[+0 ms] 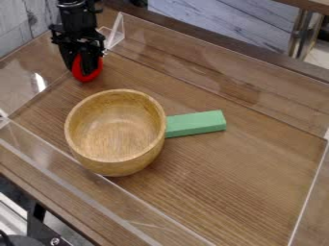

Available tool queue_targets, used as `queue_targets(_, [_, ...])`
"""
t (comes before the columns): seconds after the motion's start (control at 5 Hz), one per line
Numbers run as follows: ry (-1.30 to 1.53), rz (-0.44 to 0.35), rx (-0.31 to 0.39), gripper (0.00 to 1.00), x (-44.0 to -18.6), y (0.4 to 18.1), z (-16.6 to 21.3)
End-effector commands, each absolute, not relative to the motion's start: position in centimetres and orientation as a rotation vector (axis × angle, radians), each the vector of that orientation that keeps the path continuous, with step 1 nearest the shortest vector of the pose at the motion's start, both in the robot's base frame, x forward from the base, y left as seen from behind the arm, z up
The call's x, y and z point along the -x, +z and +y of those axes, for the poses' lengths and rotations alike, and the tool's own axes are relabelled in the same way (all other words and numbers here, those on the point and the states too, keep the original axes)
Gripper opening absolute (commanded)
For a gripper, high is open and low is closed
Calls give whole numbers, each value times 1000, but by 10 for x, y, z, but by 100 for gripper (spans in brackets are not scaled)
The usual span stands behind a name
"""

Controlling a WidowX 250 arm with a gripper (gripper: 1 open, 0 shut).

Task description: Move the red fruit to the left

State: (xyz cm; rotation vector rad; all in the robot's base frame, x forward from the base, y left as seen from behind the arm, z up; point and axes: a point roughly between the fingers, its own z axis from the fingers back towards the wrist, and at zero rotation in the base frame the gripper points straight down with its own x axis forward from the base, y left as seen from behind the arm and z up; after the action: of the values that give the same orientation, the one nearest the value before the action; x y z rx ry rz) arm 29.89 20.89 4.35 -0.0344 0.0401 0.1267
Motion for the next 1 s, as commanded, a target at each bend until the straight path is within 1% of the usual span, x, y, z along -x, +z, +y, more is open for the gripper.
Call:
queue_targets(0.0, [138, -14, 3, 0, -306, 62, 218])
queue_targets(0.2, [136, -14, 2, 0, -306, 63, 218])
queue_targets(0.6, [141, -7, 7, 0, -308, 58, 216])
queue_targets(0.8, [151, 5, 11, 100, -308, 58, 216])
